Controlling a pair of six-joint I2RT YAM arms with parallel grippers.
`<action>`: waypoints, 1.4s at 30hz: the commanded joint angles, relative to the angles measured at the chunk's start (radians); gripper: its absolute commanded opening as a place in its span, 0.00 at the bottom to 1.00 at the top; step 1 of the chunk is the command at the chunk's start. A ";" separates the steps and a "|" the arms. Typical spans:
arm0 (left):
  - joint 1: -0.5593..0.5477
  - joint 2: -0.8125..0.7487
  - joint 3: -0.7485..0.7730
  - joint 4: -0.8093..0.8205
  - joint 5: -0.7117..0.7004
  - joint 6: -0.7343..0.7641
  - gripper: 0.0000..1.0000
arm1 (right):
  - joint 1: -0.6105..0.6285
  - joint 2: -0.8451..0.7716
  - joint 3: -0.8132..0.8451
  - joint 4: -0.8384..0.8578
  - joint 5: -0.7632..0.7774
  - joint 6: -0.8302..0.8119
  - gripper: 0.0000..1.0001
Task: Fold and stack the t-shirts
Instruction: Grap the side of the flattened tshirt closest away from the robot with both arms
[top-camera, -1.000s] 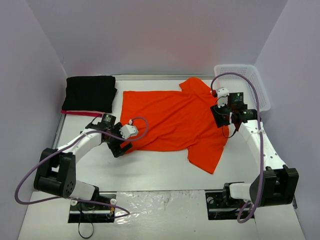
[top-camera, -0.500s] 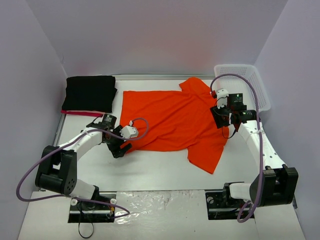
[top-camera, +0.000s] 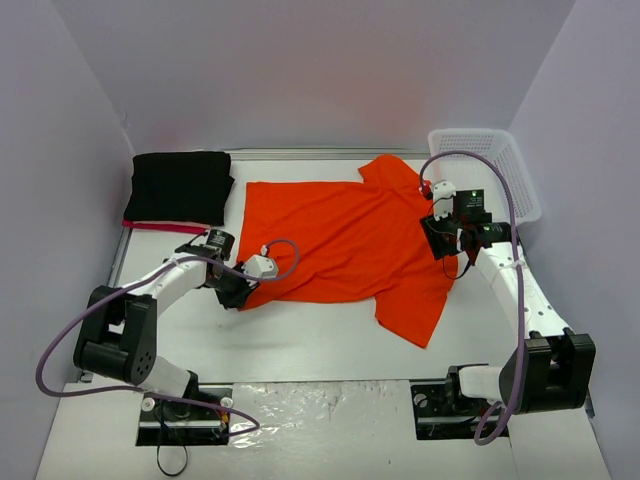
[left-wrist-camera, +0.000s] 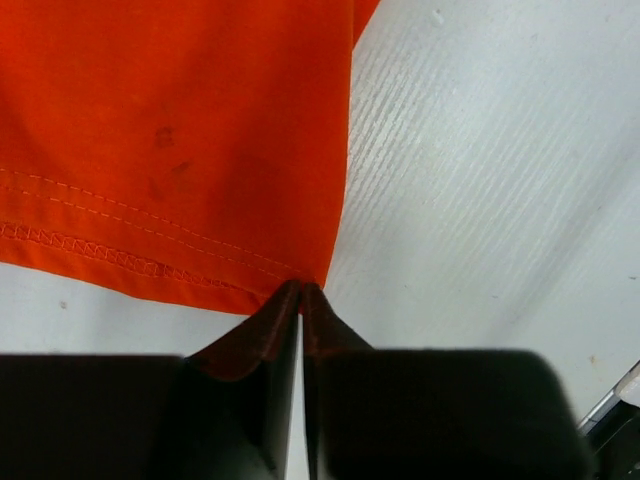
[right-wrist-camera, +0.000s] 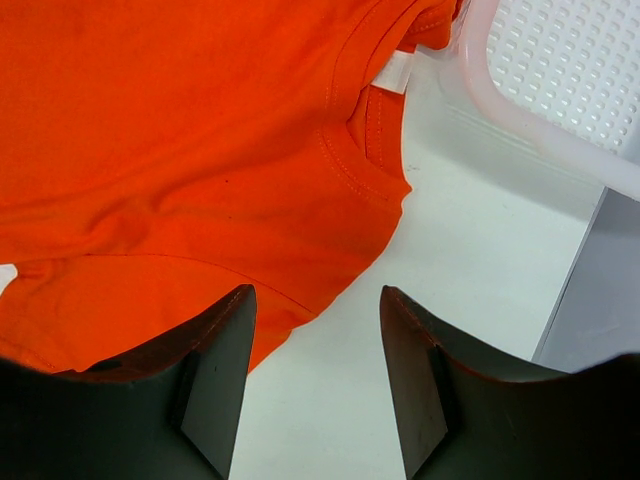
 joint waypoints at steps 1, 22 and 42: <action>-0.005 0.004 0.047 -0.045 0.037 0.029 0.03 | -0.008 -0.019 -0.015 0.007 0.030 -0.011 0.48; 0.006 -0.188 0.061 0.067 -0.057 -0.082 0.02 | -0.008 0.005 -0.056 0.041 0.002 0.004 0.47; 0.006 -0.029 0.096 0.173 -0.154 -0.102 0.02 | -0.007 0.031 -0.071 0.062 0.002 0.009 0.46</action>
